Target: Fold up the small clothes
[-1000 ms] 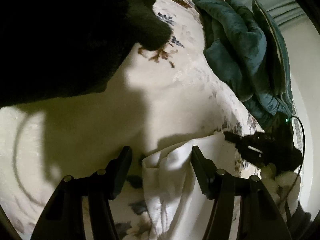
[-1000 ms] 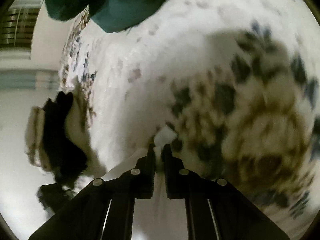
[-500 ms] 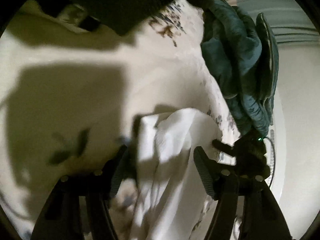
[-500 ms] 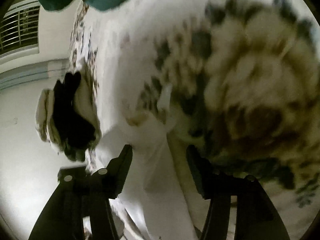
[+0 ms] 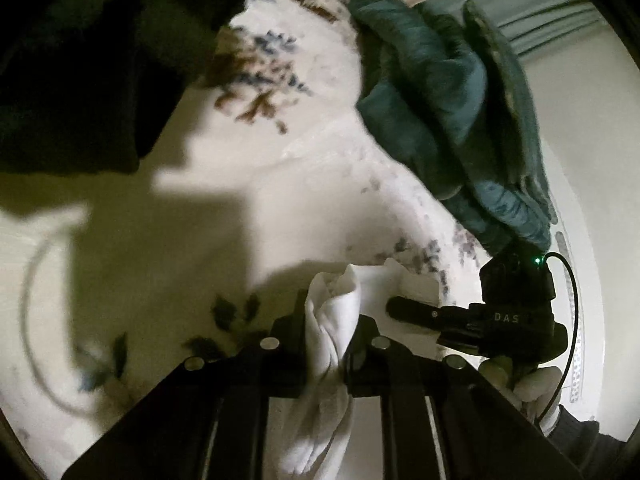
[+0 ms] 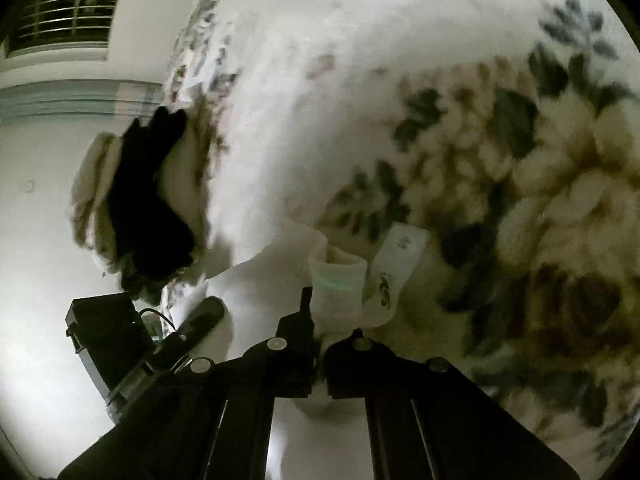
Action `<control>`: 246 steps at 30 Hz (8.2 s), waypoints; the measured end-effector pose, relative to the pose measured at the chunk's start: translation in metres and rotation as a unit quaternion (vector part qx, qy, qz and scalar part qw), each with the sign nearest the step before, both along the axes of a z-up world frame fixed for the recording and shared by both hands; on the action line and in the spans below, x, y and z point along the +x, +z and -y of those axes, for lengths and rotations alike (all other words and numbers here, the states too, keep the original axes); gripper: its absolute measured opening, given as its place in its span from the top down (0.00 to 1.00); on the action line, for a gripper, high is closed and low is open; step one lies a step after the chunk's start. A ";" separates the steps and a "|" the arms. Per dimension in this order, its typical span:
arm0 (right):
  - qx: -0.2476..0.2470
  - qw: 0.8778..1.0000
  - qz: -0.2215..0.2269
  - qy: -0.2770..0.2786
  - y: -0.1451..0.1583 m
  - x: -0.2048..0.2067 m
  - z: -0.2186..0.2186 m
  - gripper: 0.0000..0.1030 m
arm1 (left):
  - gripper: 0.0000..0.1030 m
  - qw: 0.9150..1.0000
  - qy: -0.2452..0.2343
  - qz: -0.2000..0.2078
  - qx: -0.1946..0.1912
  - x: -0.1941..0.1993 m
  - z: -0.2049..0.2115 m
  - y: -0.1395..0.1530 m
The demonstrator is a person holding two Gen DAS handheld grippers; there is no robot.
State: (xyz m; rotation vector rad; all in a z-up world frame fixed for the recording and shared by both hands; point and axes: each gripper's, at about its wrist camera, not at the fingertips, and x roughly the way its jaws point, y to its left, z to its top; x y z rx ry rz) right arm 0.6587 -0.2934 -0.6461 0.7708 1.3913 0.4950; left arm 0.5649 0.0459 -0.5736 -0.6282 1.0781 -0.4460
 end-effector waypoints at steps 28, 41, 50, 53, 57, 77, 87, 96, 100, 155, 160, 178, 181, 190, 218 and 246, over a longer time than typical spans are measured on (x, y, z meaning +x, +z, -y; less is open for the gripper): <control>0.007 0.991 -0.132 0.014 0.034 -0.315 -0.002 0.45 | 0.37 0.992 0.005 -0.109 0.058 -0.291 -0.071 0.056; -0.072 0.983 -0.154 -0.065 0.000 -0.297 -0.029 0.91 | 0.94 0.992 0.019 -0.117 0.052 -0.246 -0.039 0.015; -0.085 0.971 -0.205 -0.090 0.002 -0.338 -0.001 0.50 | 0.58 0.986 0.000 -0.153 0.060 -0.275 -0.054 0.020; -0.029 0.974 -0.186 -0.129 0.004 -0.340 -0.001 0.43 | 0.40 0.989 0.025 -0.141 0.033 -0.280 -0.063 0.023; -0.005 0.971 -0.197 -0.136 -0.015 -0.339 -0.017 0.43 | 0.42 0.987 0.048 -0.152 -0.008 -0.270 -0.058 0.006; -0.091 0.977 -0.178 -0.067 0.014 -0.372 -0.027 0.42 | 0.43 0.991 0.036 -0.131 -0.009 -0.326 -0.069 0.035; -0.053 0.960 -0.271 -0.047 -0.022 -0.499 -0.021 0.42 | 0.42 0.974 -0.009 -0.221 0.039 -0.433 -0.088 0.007; 0.007 0.956 -0.289 -0.057 -0.057 -0.550 -0.037 0.44 | 0.58 0.969 -0.034 -0.241 0.038 -0.465 -0.060 -0.017; 0.004 0.960 -0.278 -0.041 -0.047 -0.555 -0.052 0.91 | 0.96 0.970 -0.047 -0.230 0.058 -0.471 -0.050 -0.003; -0.110 0.986 -0.126 0.023 0.014 -0.185 -0.010 0.29 | 0.33 0.989 0.104 -0.102 0.019 -0.219 -0.071 0.065; -0.108 0.978 -0.081 0.156 0.021 -0.154 -0.019 0.23 | 0.33 0.971 0.201 -0.120 -0.040 -0.312 -0.070 0.056; 0.038 0.926 -0.123 0.354 -0.052 -0.123 -0.113 0.71 | 0.86 0.916 0.336 -0.107 -0.193 -0.323 -0.025 -0.032; 0.045 0.940 -0.125 0.315 -0.041 -0.153 -0.095 0.78 | 0.86 0.937 0.297 -0.100 -0.156 -0.308 -0.049 -0.009; -0.037 0.956 -0.215 0.196 -0.032 -0.287 -0.045 0.63 | 0.43 0.970 0.179 -0.146 -0.078 -0.265 -0.089 -0.006; -0.167 0.891 -0.038 0.421 0.016 -0.123 -0.314 1.00 | 0.79 0.961 0.253 -0.086 -0.067 -0.323 -0.069 -0.027; -0.143 0.963 -0.145 0.178 0.015 -0.180 -0.056 0.47 | 0.41 0.960 0.245 -0.118 0.072 -0.315 -0.101 0.018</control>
